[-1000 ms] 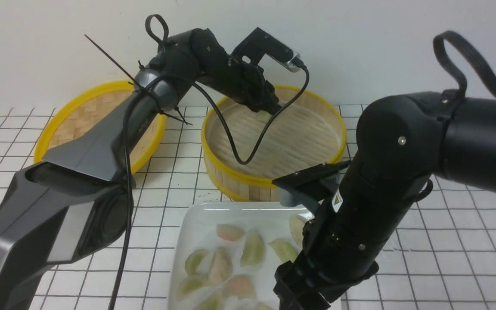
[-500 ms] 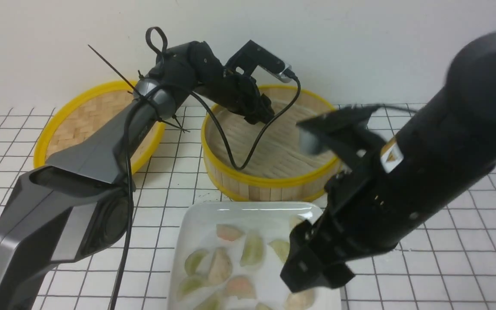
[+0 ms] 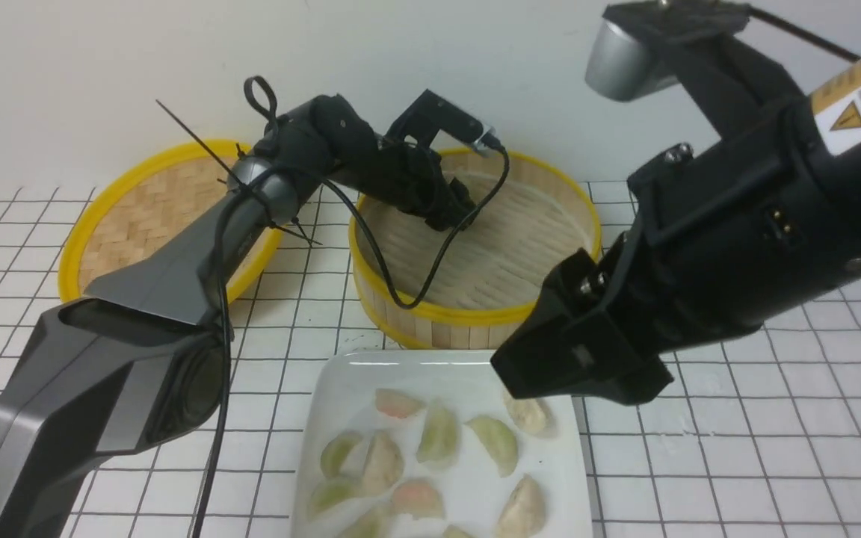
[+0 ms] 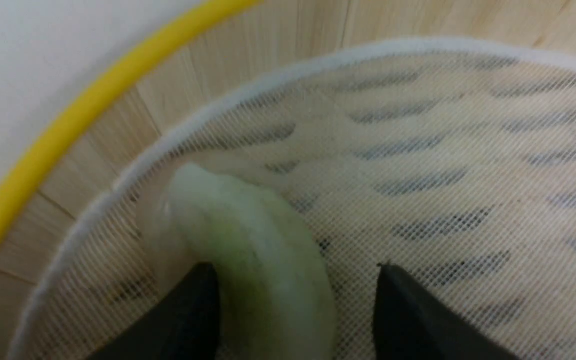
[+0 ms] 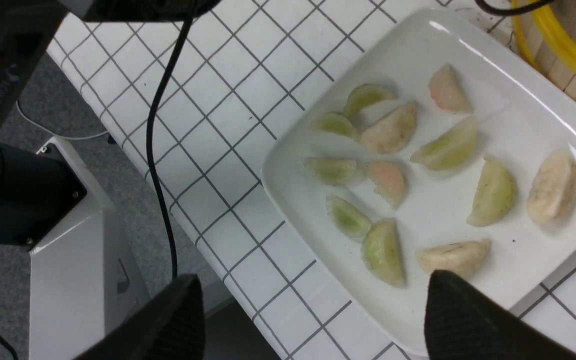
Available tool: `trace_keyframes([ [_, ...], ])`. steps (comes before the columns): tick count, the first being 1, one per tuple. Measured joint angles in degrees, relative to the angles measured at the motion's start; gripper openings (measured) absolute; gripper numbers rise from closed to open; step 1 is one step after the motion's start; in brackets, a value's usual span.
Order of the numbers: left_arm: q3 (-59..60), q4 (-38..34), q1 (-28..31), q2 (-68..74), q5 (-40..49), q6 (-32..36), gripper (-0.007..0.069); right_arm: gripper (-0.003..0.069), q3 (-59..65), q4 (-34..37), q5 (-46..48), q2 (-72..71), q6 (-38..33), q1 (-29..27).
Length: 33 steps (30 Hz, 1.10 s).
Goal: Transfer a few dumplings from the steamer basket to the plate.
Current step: Use the left arm to grab a dumpling from the steamer
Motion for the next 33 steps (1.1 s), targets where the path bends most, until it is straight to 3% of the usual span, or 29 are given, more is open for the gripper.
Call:
trace_keyframes([
  [4, -0.41, -0.84, 0.00, 0.51, -0.26, 2.42, 0.0356, 0.0532, 0.00, -0.04, 0.14, -0.06, 0.21, 0.00],
  [7, -0.53, -1.34, 0.00, 0.70, -0.41, 3.76, 0.0283, 0.0532, 0.00, -0.57, 0.14, -0.06, 0.33, 0.00],
  [8, -0.53, -1.62, 0.00, 0.75, -0.62, 4.58, 0.0213, 0.0532, 0.00, -0.98, 0.14, -0.06, 0.39, 0.00],
  [11, -0.53, -1.67, 0.00, 0.75, -0.75, 4.45, 0.0215, 0.0532, 0.00, -1.07, 0.14, -0.06, 0.43, 0.00],
  [16, -0.46, -0.99, 0.77, -0.78, 2.91, -0.14, 0.0214, 0.0532, 0.00, -1.55, 0.14, -0.06, 0.43, 0.00],
  [28, -0.41, 0.77, 3.83, -14.65, 23.51, -9.88, 0.0192, 0.0532, 0.00, -2.48, 0.14, -0.06, 0.43, 0.00],
  [33, -0.24, 7.05, 3.71, -22.37, 25.19, -21.54, 0.0192, 0.0532, 0.00, -7.34, 0.20, -0.06, 0.50, 0.00],
])
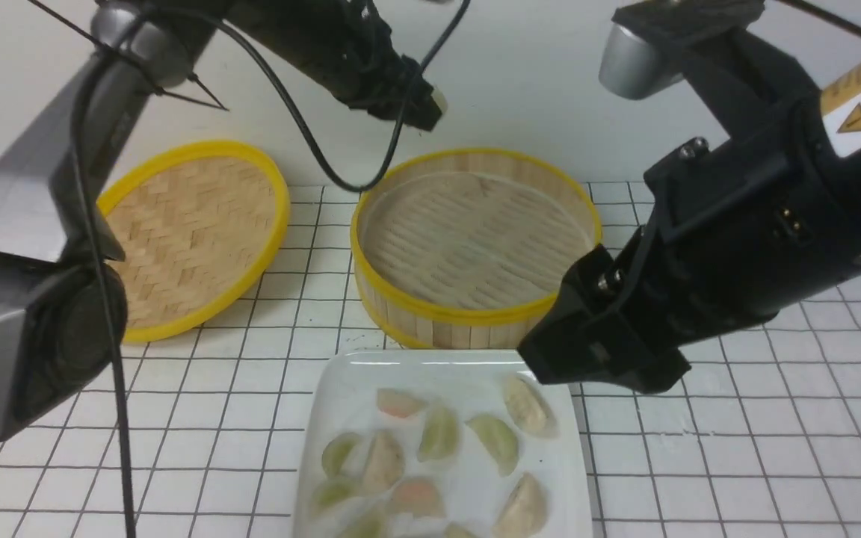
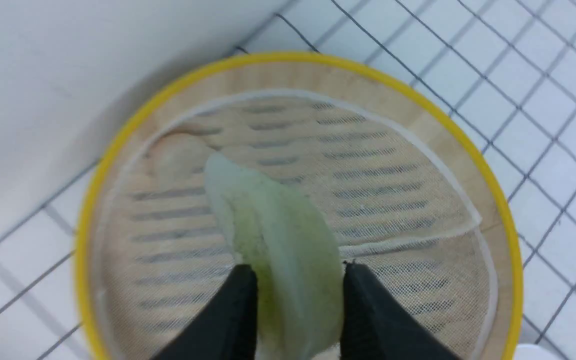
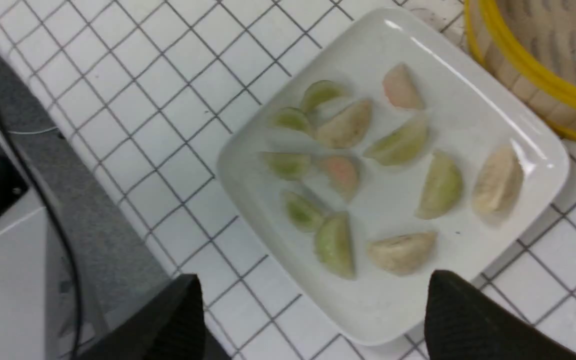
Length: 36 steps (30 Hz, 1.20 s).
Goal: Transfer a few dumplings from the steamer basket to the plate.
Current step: Use the left arm to grab a dumpling from the steamer, then use the left arm to put the dumpling into the plate
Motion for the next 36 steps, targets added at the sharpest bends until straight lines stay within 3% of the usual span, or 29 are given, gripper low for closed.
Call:
trace_keyframes([
  [4, 7.26, 8.59, 0.00, -10.13, 0.08, -9.83, 0.0192, 0.0525, 0.00, -6.88, 0.00, -0.05, 1.72, 0.00],
  [6, 20.03, 10.60, 0.00, -20.76, 0.08, -11.48, 0.0192, 0.0480, 0.00, -13.59, 0.06, -0.05, 5.26, 0.00],
  [9, 34.84, 9.96, -0.07, -31.27, 0.12, -11.57, 0.0192, 0.0376, 0.00, -18.92, 0.13, -0.44, 8.30, 0.00],
  [10, 40.97, 9.22, -0.37, -35.20, 0.16, -11.51, 0.0192, 0.0302, 0.00, -20.50, 0.18, -0.85, 9.22, 0.00],
  [11, 42.98, 9.09, -0.51, -36.95, 0.22, -11.42, 0.0192, 0.0290, 0.00, -20.87, 0.18, -0.92, 9.37, 0.00],
  [14, 56.79, 8.75, -2.94, -43.43, -0.53, -10.44, 0.0183, 0.0104, 0.00, -22.62, 0.18, -1.95, 10.13, 0.00],
  [17, 67.50, 8.25, -6.95, -45.13, -6.17, -10.04, 0.0183, 0.0009, 0.00, -22.90, 0.18, -3.16, 10.18, 0.00],
  [22, 76.17, 8.09, -13.30, -41.30, -16.23, -9.53, 0.0183, -0.0013, 0.00, -22.90, 0.23, -5.78, 10.23, 0.00],
  [29, 76.47, 7.45, -19.96, -31.29, -24.57, -5.51, 0.0190, -0.0015, 0.00, -23.04, 0.40, -10.69, 10.41, 0.00],
  [36, 76.47, 5.46, -22.18, -25.59, -24.85, -5.73, 0.0357, -0.0015, 0.00, -23.04, 0.95, -16.06, 11.92, 0.00],
])
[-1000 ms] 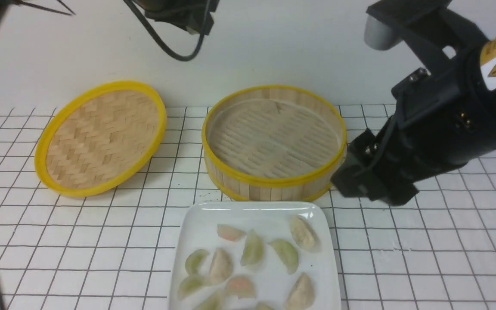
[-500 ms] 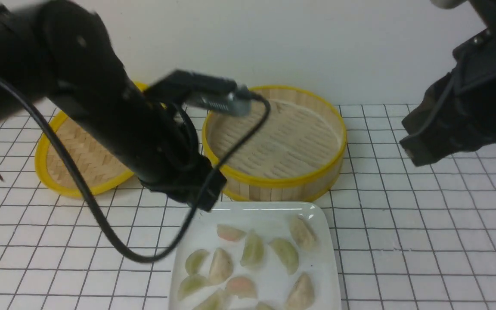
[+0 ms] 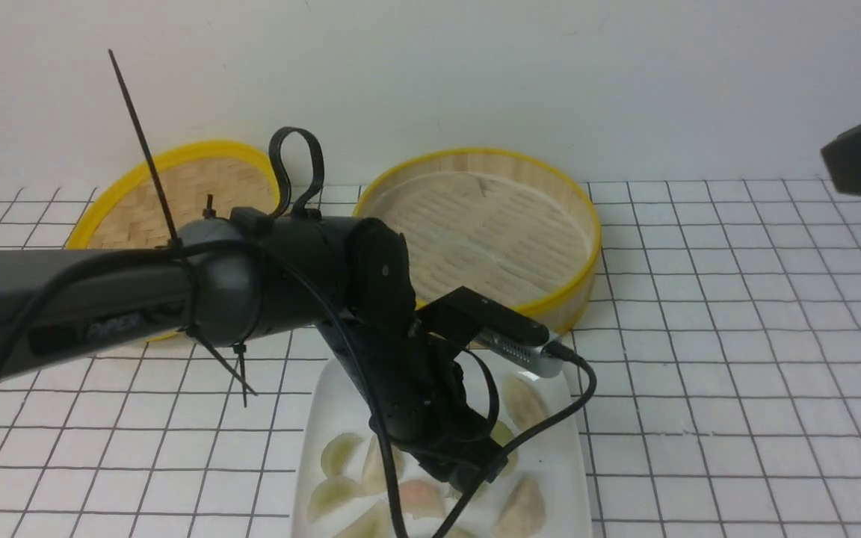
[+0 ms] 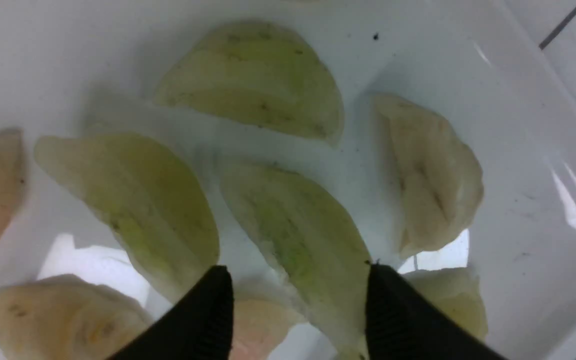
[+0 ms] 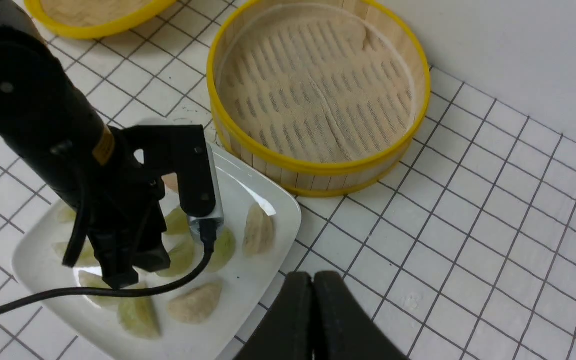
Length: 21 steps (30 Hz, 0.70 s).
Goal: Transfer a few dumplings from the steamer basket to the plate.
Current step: Use the left arm to put the dumpling into the plate
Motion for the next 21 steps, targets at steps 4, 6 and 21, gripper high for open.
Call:
trace_keyframes([
  [4, -1.76, -0.19, 0.00, 0.09, 3.00, -0.02, 0.0436, -0.0015, -0.03, -0.84, 0.17, -2.72, 0.97, 0.00],
  [6, -2.81, 0.09, 0.00, 0.09, 4.74, -0.02, 0.0438, -0.0015, -0.03, -1.45, 0.17, -3.37, 1.76, 0.00],
  [21, -6.30, 12.50, 3.71, -28.28, 8.61, -9.92, -0.0006, -0.0015, 17.86, -15.16, -13.03, -33.02, 21.41, 0.00],
])
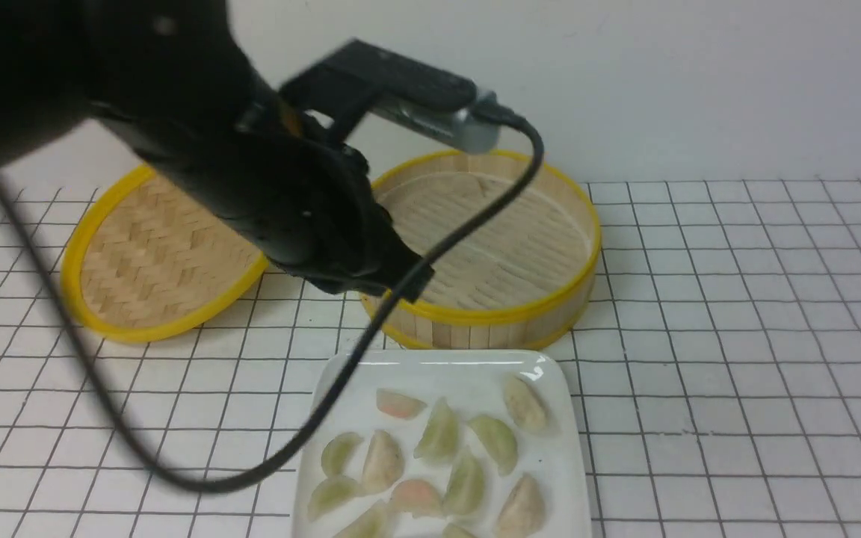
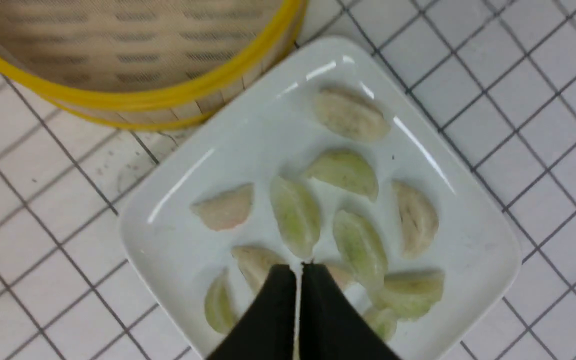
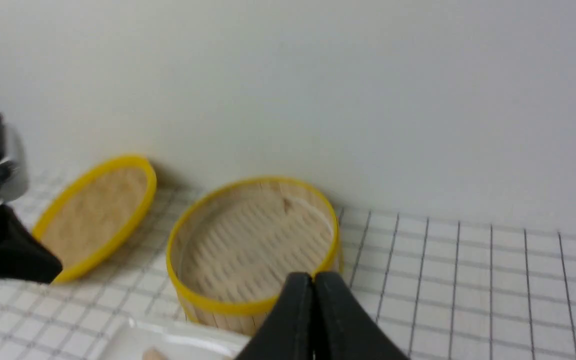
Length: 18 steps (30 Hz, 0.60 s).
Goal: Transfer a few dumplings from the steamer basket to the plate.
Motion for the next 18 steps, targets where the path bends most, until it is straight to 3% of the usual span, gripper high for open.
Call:
trace_keyframes([
  [6, 16.58, 0.24, 0.00, -20.96, -16.18, -2.28, -0.0006, -0.0015, 21.50, -14.11, -23.07, -18.55, 14.59, 0.00],
  [7, 17.19, 0.24, 0.00, -21.66, -16.18, -2.42, -0.0006, -0.0015, 22.10, -14.75, -23.07, -19.04, 14.59, 0.00],
  [11, 29.84, 0.24, 0.00, -35.55, -27.93, -4.06, -0.0006, -0.0015, 31.21, -28.21, -36.91, -26.70, 22.98, 0.00],
  [14, 38.01, 0.24, 0.00, -43.76, -34.90, -4.69, -0.0006, -0.0015, 33.59, -34.94, -42.45, -27.40, 28.65, 0.00],
  [18, 45.21, 0.18, 0.00, -51.13, -43.44, -6.43, -0.0006, -0.0015, 34.02, -38.10, -44.93, -27.40, 34.42, 0.00],
])
